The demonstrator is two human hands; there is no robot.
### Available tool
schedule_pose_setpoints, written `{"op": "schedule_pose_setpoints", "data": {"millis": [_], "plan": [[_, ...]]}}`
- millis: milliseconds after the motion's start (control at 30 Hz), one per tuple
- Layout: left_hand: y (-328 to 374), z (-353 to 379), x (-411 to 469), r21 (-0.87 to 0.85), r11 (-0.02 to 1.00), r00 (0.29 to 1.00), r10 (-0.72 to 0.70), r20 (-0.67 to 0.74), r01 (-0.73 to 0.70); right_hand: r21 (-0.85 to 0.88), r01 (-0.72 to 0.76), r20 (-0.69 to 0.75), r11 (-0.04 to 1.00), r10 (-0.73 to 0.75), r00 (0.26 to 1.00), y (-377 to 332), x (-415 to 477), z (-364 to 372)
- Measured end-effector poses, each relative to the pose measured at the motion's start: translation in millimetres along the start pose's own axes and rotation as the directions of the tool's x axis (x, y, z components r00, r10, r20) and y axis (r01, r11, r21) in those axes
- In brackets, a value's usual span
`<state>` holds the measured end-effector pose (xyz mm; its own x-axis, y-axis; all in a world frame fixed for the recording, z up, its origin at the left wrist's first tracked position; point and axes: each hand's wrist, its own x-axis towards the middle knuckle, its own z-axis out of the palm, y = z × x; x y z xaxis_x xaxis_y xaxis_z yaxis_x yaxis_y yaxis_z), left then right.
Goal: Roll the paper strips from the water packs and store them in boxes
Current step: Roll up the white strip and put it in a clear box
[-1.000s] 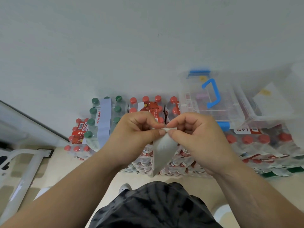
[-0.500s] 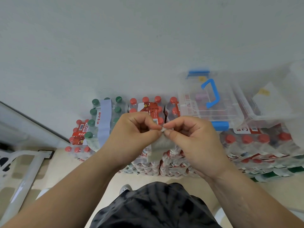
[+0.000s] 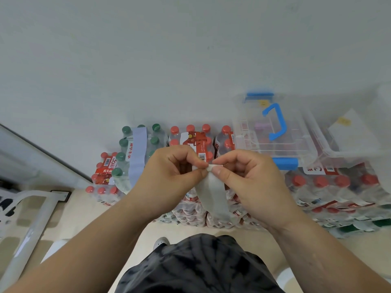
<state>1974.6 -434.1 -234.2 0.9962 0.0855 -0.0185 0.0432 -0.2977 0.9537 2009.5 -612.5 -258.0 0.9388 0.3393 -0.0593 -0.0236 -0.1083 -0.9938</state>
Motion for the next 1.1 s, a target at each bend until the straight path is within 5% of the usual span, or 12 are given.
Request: {"op": "schedule_pose_setpoints", "data": {"millis": [467, 1100], "plan": [[-1.3, 4.7, 0.4, -0.192, 0.979, 0.998, -0.069, -0.008, 0.066, 0.094, 0.042, -0.016, 0.995, -0.041, 0.999, 4.0, 0.4, -0.3], [3.7, 5.1, 1.8, -0.08, 0.997, 0.998, 0.009, -0.064, -0.014, 0.128, 0.042, -0.029, 0.991, -0.039, 0.999, -1.8, 0.4, 0.7]]}}
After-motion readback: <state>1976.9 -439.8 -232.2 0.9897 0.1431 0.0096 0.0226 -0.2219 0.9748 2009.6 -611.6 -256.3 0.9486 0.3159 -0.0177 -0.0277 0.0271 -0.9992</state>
